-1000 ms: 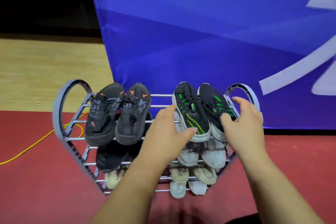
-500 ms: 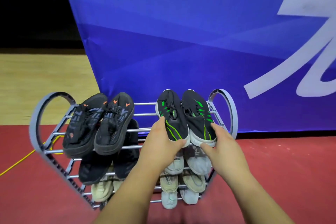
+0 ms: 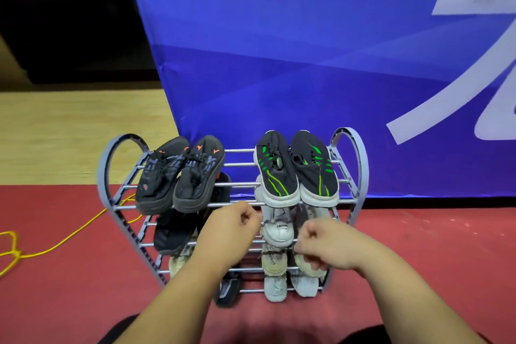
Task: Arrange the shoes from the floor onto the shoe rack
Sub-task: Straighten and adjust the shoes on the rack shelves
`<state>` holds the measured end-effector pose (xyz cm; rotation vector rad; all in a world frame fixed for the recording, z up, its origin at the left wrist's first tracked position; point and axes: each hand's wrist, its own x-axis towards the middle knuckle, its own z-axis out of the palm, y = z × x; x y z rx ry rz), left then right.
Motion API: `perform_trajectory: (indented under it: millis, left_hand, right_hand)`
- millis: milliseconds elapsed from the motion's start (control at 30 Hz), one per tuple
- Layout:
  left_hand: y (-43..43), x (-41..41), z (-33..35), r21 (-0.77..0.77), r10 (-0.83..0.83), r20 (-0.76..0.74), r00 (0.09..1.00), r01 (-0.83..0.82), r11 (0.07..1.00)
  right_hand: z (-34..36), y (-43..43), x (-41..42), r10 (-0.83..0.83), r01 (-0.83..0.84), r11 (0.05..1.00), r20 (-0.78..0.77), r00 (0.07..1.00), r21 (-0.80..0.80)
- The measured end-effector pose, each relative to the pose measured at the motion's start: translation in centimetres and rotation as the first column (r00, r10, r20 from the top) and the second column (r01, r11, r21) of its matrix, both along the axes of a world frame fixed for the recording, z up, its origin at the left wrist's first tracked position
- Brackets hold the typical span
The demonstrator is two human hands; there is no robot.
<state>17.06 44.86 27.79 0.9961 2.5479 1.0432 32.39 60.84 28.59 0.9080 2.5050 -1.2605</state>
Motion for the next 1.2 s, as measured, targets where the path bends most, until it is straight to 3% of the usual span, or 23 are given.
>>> perform_trajectory:
  millis: [67,133,300,533,833,1067,1200]
  left_hand:
    - [-0.4,0.3,-0.9,-0.119,-0.04,-0.008,0.999,0.038,0.992]
    - [-0.3,0.5,-1.6,-0.177,-0.072,0.024,0.997,0.075,0.981]
    - [1.5,0.8,-3.4,-0.266,-0.105,0.066,0.992,0.119,0.957]
    - [5.7,0.4,-6.1,-0.246,-0.012,0.196,0.981,0.061,0.967]
    - [9.2,-1.2,-9.2,-0.279,0.129,0.335,0.933,-0.033,0.96]
    - [9.4,-2.7,-12.5,-0.272,0.085,0.388,0.918,0.025,0.962]
    - [8.7,-1.9,-10.3,-0.254,0.062,0.414,0.908,0.049,0.966]
  right_hand:
    - [-1.2,-0.2,0.2,0.1,-0.138,0.979,0.239,0.966,0.148]
    - [-2.3,0.1,0.2,0.04,-0.107,0.973,0.304,0.952,0.206]
    - [-4.7,1.7,-0.4,-0.337,0.309,0.932,0.141,0.931,0.187]
    - [-7.4,2.6,-1.7,-0.536,0.537,0.844,-0.037,0.843,0.009]
    - [-9.6,1.4,-6.2,-0.412,0.397,0.892,-0.03,0.911,-0.217]
    - [-9.5,1.0,-6.5,-0.484,0.459,0.851,-0.044,0.874,-0.257]
    - [-9.3,0.6,-6.2,-0.475,0.435,0.848,-0.067,0.878,-0.303]
